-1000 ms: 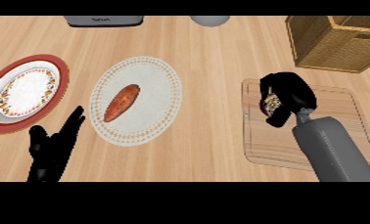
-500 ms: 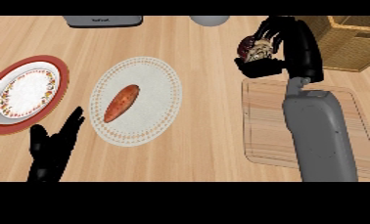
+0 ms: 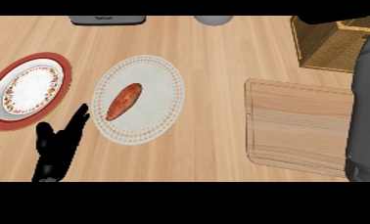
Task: Pick the cupcake from the cutting board and place it in the basket
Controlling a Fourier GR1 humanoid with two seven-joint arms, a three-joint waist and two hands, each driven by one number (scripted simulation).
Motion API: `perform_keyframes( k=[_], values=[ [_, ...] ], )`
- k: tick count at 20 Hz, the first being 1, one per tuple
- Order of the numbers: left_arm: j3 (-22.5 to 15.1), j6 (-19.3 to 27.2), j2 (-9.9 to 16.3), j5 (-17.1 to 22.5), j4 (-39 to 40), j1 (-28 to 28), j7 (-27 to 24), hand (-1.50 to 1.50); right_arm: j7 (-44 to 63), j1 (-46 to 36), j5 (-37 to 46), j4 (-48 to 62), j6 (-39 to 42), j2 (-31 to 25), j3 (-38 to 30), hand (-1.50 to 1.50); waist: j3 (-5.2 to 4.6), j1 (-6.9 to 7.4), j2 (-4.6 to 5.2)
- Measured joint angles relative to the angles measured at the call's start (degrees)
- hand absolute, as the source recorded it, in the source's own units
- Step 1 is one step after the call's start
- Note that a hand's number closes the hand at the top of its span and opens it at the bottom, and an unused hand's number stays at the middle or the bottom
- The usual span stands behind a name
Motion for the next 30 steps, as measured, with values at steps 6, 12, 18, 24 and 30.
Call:
perform_keyframes(
  k=[6,12,18,24,30],
  values=[
    [0.7,-1.2,0.3,0.2,-0.4,0.2,-0.1,0.0,0.1,-5.9,-2.8,6.9,2.3,-7.9,-6.2,1.5,-0.01,0.65,0.22],
    [0.1,-0.8,-0.6,-1.0,-0.4,-0.5,0.5,0.0,-3.8,-8.6,-2.9,17.0,1.9,-13.5,-8.4,1.5,-0.01,1.14,0.46],
    [0.5,-1.7,-0.8,-0.9,0.1,-1.2,0.8,0.0,-12.0,-9.9,-3.1,28.9,-0.9,-17.5,-10.0,1.5,-0.01,1.61,0.68],
    [0.4,-1.2,-1.7,-1.7,0.0,-1.9,1.4,0.0,-19.1,-11.4,-4.9,40.7,-6.0,-18.8,-13.1,1.5,0.03,2.06,0.86],
    [0.3,-1.1,-2.0,-2.4,-0.4,-1.8,2.0,0.0,-25.9,-11.2,-9.3,49.6,-9.7,-19.5,-18.1,1.5,0.04,2.16,0.9]
  ],
)
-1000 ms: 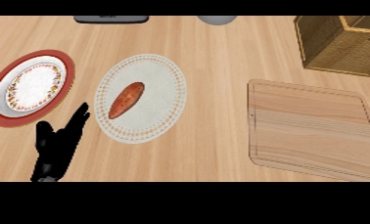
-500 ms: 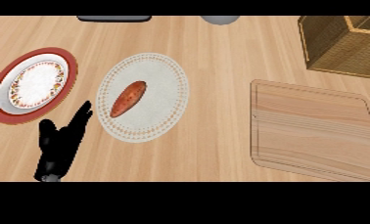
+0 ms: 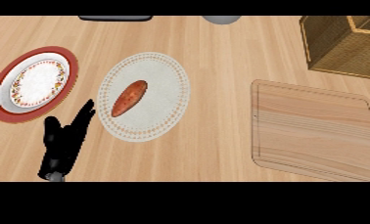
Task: Pick the cupcake from the cutting board and place it in the basket
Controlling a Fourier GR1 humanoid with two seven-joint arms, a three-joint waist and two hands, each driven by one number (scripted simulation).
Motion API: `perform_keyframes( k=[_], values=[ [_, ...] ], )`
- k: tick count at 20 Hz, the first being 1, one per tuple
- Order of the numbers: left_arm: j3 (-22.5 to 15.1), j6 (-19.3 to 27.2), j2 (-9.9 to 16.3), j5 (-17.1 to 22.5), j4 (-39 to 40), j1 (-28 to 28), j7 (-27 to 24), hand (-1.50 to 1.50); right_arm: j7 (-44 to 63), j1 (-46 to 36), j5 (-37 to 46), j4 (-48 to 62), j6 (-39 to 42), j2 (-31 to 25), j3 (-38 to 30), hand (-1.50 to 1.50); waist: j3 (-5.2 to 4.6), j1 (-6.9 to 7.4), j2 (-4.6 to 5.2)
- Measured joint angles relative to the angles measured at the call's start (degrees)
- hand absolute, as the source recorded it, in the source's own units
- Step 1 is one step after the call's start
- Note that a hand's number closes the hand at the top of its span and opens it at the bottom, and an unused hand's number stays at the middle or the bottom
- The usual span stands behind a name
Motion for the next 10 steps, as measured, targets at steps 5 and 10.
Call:
perform_keyframes(
  k=[5,10],
  values=[
    [0.0,0.2,-0.1,-0.7,-0.6,0.1,0.8,0.0,-6.3,-0.4,-1.9,7.2,-1.0,-2.5,-2.1,1.5,-0.01,0.26,0.09],
    [0.2,-0.2,-0.3,-0.7,-0.7,0.0,0.6,0.0,-7.2,2.0,2.4,12.0,-6.0,-5.6,-0.4,1.5,-0.03,0.52,0.35]
  ],
)
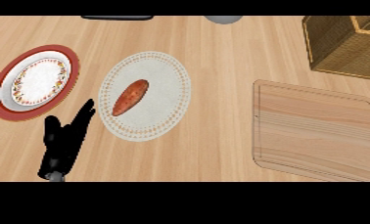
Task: Pick the cupcake from the cutting board and place it in the basket
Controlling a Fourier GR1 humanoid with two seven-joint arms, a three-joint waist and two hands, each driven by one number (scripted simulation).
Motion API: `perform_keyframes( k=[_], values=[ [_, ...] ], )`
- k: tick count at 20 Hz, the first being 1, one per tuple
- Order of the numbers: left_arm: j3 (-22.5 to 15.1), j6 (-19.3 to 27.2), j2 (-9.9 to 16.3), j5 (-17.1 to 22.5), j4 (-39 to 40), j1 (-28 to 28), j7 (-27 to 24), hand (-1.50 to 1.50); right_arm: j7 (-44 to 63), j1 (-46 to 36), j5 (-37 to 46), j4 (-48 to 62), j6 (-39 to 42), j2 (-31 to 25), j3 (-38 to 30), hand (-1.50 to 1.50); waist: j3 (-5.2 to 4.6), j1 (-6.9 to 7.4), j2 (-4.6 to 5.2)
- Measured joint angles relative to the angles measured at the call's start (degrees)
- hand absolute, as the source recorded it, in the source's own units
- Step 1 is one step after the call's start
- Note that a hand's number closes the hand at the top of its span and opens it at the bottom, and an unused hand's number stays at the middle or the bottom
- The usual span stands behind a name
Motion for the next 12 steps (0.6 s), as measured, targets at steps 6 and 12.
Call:
perform_keyframes(
  k=[6,12],
  values=[
    [0.1,-0.6,-0.3,-0.3,0.3,-0.1,-0.5,0.0,-4.5,1.0,3.4,5.1,-0.1,-3.5,2.7,-1.5,0.03,0.07,-0.02],
    [0.8,-1.7,-0.2,0.3,0.9,-0.3,-0.6,0.0,-9.4,0.4,2.8,8.5,-0.9,-6.3,1.7,-1.5,0.07,0.05,-0.14]
  ],
)
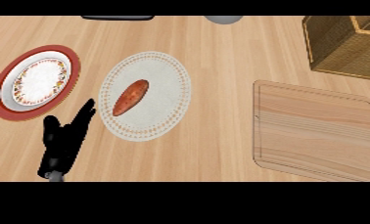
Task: Pick the cupcake from the cutting board and place it in the basket
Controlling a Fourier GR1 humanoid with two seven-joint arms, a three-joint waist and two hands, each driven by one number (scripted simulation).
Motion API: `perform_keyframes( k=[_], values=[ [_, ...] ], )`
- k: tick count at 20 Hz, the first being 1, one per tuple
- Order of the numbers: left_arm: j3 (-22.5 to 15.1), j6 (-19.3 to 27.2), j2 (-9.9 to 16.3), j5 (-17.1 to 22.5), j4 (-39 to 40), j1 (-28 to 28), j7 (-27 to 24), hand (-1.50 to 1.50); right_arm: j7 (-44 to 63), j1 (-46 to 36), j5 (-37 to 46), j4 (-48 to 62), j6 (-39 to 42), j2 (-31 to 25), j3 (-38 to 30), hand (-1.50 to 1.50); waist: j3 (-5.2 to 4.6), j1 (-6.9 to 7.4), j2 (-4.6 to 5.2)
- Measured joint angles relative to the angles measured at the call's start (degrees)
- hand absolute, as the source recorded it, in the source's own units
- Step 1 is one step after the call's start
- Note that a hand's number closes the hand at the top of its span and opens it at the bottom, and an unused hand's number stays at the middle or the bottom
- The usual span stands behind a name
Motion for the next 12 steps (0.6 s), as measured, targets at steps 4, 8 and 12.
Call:
perform_keyframes(
  k=[4,8,12],
  values=[
    [0.0,0.2,-0.1,-0.7,-0.5,0.8,-0.6,0.0,-0.9,-1.1,-2.2,1.2,-0.1,-2.3,-2.4,-1.5,-0.01,-0.11,-0.13],
    [0.7,-0.4,0.0,-0.3,0.3,0.6,-0.8,0.0,-1.6,-0.7,-5.0,2.4,-0.4,-4.7,-5.4,-1.5,0.0,-0.55,-0.22],
    [1.2,-0.6,-0.2,-0.2,0.7,0.8,-1.2,0.0,-2.2,1.5,-6.9,3.5,0.8,-9.0,-7.7,-1.5,0.02,-1.08,-0.39]
  ],
)
